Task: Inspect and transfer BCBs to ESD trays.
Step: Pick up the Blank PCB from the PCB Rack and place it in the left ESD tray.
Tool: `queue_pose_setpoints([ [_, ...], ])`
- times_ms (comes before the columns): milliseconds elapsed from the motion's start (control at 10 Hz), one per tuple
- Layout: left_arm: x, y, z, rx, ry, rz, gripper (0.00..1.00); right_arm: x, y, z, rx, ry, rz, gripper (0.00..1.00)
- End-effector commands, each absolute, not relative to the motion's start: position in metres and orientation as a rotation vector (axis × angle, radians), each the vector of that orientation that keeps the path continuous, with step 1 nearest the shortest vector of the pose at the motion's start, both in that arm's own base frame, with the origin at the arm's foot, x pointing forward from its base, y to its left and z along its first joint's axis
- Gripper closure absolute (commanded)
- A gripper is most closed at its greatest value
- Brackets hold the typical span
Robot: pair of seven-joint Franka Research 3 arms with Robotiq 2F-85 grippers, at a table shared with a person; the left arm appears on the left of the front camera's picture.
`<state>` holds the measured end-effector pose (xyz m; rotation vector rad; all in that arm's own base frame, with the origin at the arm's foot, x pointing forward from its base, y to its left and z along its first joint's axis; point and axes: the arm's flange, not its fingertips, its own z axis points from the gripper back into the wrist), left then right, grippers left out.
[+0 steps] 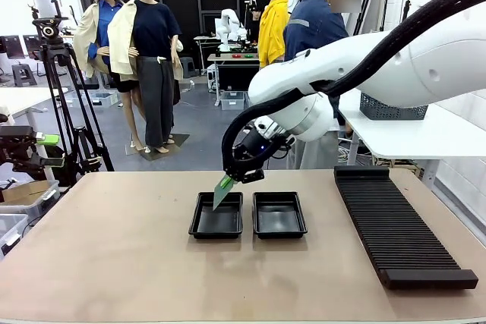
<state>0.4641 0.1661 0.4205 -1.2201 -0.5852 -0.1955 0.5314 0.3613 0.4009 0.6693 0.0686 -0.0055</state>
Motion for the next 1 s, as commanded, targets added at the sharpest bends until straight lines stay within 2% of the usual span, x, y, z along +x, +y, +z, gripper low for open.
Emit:
queue_pose_setpoints([
  [0, 0.464, 0.167, 0.423, -1.221, -0.582, -0.183, 0.00, 0.542, 0.371, 0.392, 0.694, 0.046, 0.006, 1.00],
  [400, 0.464, 0.167, 0.423, -1.221, -0.582, -0.183, 0.00, 0.554, 0.378, 0.365, 0.694, -0.045, 0.012, 1.00],
  [900, 0.464, 0.167, 0.423, -1.221, -0.582, -0.183, 0.00, 0.566, 0.381, 0.337, 0.709, -0.059, -0.020, 1.00],
])
